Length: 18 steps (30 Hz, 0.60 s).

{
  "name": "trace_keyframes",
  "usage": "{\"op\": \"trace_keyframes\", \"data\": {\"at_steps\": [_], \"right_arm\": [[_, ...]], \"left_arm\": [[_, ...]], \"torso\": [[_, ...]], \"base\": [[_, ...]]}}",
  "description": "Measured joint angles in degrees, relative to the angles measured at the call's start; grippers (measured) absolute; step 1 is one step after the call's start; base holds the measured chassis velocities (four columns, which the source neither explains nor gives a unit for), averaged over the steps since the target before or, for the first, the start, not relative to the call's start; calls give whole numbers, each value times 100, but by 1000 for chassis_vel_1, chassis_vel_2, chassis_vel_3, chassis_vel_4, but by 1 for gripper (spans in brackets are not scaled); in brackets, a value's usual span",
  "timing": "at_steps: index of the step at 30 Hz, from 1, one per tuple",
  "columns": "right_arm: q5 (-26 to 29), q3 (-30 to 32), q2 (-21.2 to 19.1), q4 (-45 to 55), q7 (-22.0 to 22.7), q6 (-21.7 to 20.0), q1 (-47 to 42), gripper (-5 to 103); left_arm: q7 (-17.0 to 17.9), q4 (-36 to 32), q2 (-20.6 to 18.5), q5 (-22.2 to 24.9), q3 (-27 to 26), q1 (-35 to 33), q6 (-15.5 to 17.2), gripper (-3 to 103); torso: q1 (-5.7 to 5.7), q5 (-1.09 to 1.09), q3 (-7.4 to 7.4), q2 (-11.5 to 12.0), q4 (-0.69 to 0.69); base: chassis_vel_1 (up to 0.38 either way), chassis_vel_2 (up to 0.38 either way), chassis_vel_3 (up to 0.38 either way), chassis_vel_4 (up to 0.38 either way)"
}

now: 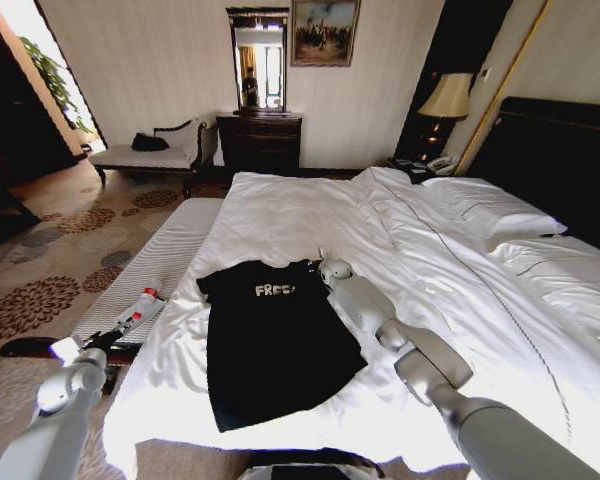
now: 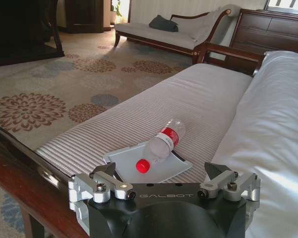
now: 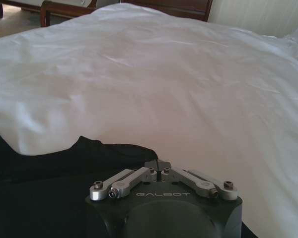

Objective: Fold the clothes on the bed.

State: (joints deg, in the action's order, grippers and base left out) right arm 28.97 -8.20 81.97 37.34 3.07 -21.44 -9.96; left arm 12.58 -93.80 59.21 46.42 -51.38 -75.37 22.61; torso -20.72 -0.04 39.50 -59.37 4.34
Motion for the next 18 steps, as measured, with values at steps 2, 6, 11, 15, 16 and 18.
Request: {"op": "trace_keyframes", "data": {"at_steps": [2,6,11,15,16,18], "right_arm": [[-9,26,31,-62,-9,182,27,0],[-2,90,75,-160,-42,591,72,0],[70,142,87,-155,-79,972,102,0],[101,179,62,-26,-75,1069,93,0],[113,169,32,62,-71,1108,66,-2],[199,156,-47,296,-55,1238,-20,4]], "left_arm": [[0,-20,0,10,-17,-23,0,100],[0,-54,4,22,-38,-64,-1,100],[-1,-117,16,41,-75,-133,-2,100],[-4,-161,18,51,-107,-197,-4,100],[-5,-183,19,55,-116,-218,-5,100],[-6,-236,24,65,-132,-271,-6,100]], "torso": [[0,0,0,0,-1],[0,0,0,0,-1],[0,0,0,0,0],[0,0,0,0,-2],[0,0,0,0,-2],[0,0,0,0,0]], "base": [[0,0,0,0],[0,0,0,0],[0,0,0,0],[0,0,0,0],[0,0,0,0],[0,0,0,0]]}}
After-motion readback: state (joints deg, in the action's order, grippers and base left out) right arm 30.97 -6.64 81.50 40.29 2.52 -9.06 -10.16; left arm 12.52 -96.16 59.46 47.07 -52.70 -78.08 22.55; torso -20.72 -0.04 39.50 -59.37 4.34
